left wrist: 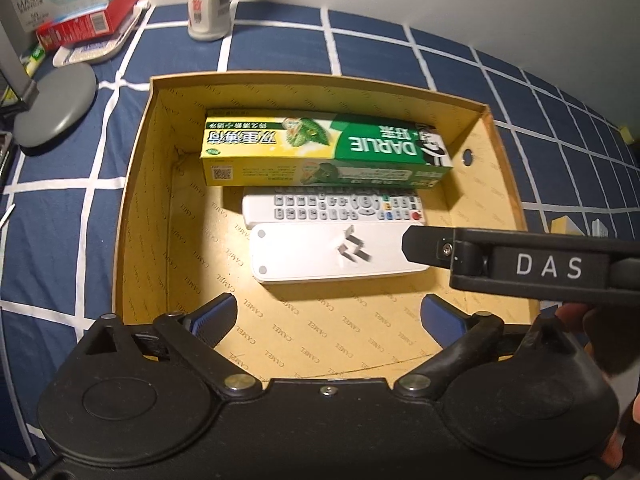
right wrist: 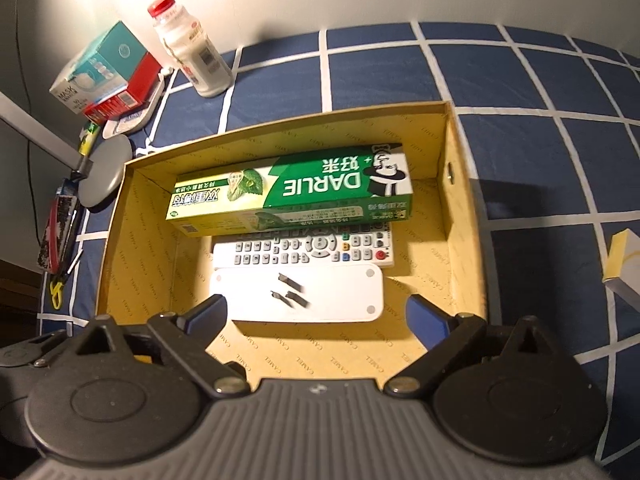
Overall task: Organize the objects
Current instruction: 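Raise the right tool out of the cardboard box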
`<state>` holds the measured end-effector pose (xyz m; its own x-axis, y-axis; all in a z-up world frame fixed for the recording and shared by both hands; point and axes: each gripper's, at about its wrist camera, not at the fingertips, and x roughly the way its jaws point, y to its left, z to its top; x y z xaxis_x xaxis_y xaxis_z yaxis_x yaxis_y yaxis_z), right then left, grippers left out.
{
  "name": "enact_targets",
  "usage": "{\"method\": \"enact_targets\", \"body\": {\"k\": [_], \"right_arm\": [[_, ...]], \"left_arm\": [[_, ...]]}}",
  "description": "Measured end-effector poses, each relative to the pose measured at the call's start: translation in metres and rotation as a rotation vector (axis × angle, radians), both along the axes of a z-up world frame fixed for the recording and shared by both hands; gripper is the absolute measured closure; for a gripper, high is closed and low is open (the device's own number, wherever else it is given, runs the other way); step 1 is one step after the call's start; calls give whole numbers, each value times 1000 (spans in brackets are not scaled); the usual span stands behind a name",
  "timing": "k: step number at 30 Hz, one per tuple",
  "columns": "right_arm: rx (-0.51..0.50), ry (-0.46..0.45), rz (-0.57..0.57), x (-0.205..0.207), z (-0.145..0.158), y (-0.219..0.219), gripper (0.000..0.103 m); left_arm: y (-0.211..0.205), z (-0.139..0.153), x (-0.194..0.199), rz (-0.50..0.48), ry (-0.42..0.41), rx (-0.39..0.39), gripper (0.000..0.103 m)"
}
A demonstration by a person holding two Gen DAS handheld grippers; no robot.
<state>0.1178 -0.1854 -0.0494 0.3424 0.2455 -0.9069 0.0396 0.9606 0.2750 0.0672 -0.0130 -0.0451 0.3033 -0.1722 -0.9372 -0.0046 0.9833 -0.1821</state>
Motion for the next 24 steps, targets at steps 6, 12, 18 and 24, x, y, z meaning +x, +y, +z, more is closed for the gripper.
{"method": "enact_targets", "body": {"k": [6, 12, 18, 24], "right_arm": [[8, -26, -34, -15, 12, -24, 0], [2, -46, -68, -29, 24, -55, 0], [-10, -57, -124, -41, 33, -95, 0], [-12, -51, -181, -51, 35, -140, 0]], "left_arm": [[-25, 12, -8, -34, -25, 8, 1], [-57, 21, -11, -75, -38, 18, 0], [-96, 23, -10, -111, -38, 29, 0], [-140, 27, -8, -144, -45, 24, 0]]}}
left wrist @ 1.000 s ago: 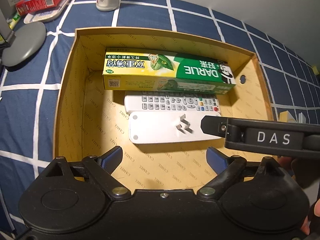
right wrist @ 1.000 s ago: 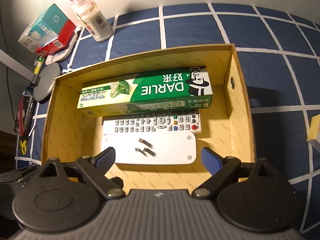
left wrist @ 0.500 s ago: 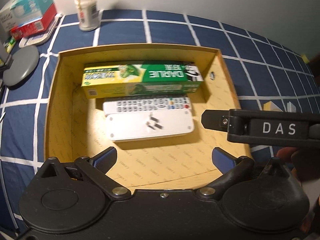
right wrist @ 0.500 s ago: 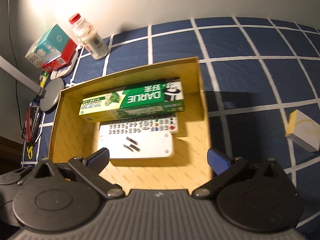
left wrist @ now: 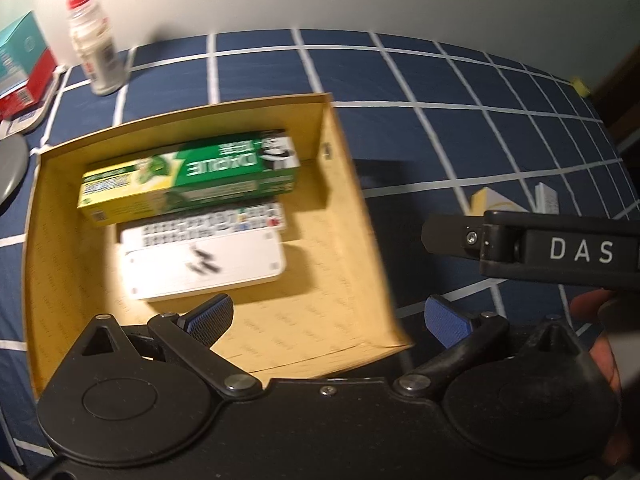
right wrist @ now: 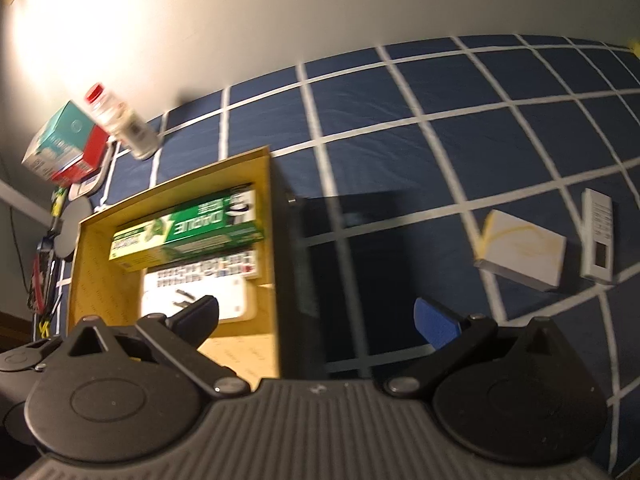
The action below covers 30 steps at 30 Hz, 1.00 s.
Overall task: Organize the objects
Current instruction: 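Raise the right tool out of the cardboard box, then move the right gripper to the small white box with yellow pattern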
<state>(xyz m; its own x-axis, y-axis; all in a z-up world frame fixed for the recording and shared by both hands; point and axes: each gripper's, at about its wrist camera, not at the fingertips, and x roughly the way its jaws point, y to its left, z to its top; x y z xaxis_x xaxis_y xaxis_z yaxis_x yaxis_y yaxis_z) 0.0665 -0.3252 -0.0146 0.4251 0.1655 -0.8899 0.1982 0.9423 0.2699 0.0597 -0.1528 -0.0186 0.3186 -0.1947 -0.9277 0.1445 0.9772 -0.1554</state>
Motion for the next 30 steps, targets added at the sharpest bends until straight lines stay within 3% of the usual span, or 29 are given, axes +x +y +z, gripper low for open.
{"method": "enact_targets", "body": {"k": [16, 30], "right_arm": [[0, 8, -132, -10, -10, -127, 0], [58, 53, -274, -1, -61, -197, 0]], "left_arm": [[-121, -16, 29, -114, 27, -9, 0], [-187, -59, 77, -259, 95, 23, 0]]}}
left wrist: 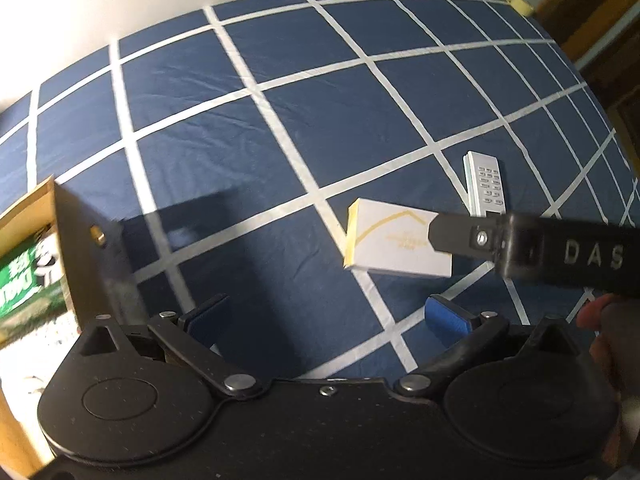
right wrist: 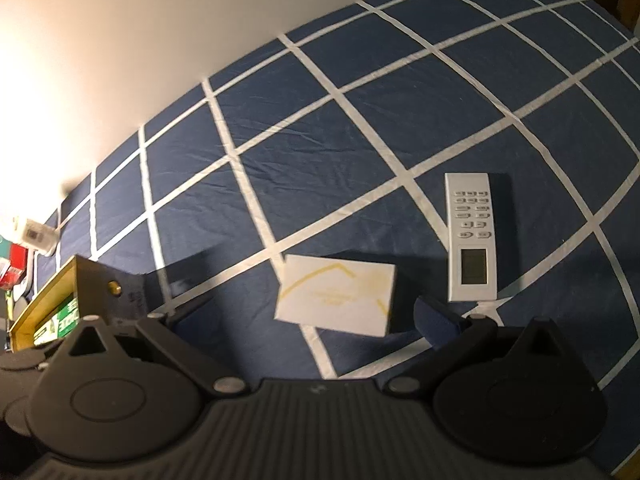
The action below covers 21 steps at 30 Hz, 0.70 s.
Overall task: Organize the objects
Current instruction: 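Move the right gripper to the small white box with yellow pattern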
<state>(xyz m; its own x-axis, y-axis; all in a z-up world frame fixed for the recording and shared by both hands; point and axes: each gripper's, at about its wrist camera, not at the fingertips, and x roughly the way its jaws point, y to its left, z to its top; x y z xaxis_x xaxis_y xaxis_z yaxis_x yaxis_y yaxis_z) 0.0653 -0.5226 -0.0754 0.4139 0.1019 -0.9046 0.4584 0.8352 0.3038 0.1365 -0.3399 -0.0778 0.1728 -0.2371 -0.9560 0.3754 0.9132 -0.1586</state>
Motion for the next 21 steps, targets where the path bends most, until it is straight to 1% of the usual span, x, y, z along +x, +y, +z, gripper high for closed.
{"method": "enact_targets", "body": {"k": [8, 13, 16, 21], "right_arm": [[53, 63, -65, 9, -37, -18, 0], [78, 95, -92, 17, -55, -27, 0], [115, 114, -99, 22, -66, -31, 0], [123, 137, -80, 30, -79, -31, 0]], "left_arm": [[-23, -33, 21, -80, 59, -12, 0], [-32, -53, 33, -108, 100, -17, 0], [-35, -63, 40, -115, 126, -26, 0], [-40, -78, 49, -131, 164, -45, 0]]}}
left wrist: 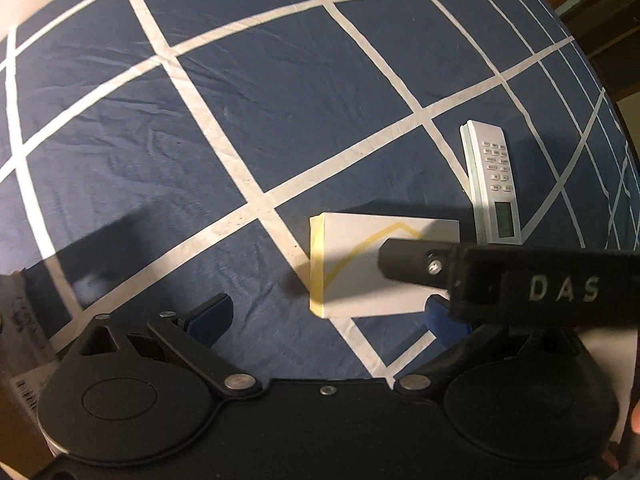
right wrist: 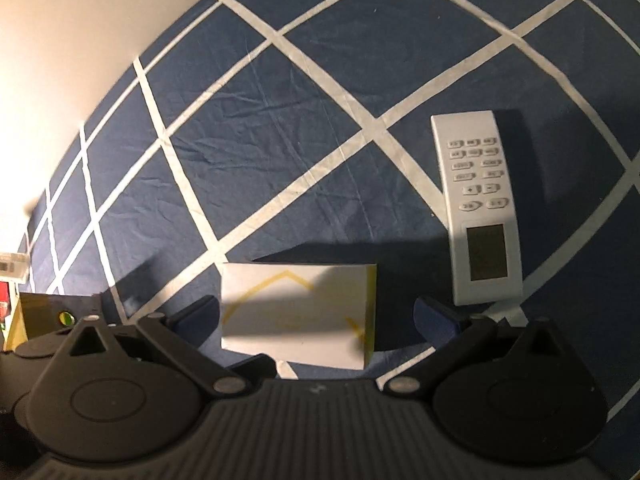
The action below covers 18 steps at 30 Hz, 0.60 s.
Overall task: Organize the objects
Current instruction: 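Move the right gripper to the small white box with yellow pattern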
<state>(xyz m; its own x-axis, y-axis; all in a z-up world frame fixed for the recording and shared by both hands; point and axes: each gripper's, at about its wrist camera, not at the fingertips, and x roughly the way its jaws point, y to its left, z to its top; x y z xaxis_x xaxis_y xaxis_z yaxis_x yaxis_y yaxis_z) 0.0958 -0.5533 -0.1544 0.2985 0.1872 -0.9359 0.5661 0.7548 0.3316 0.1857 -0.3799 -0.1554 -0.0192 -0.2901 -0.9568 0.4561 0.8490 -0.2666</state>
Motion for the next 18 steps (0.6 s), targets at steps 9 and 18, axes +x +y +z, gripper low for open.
{"method": "enact_targets", "body": {"k": [9, 18], "right_arm": [[23, 36, 12, 9, -18, -1, 0], [52, 49, 16, 13, -22, -4, 3]], "left_arm": [[-4, -17, 9, -10, 45, -31, 0], [-8, -25, 15, -14, 60, -44, 2]]}}
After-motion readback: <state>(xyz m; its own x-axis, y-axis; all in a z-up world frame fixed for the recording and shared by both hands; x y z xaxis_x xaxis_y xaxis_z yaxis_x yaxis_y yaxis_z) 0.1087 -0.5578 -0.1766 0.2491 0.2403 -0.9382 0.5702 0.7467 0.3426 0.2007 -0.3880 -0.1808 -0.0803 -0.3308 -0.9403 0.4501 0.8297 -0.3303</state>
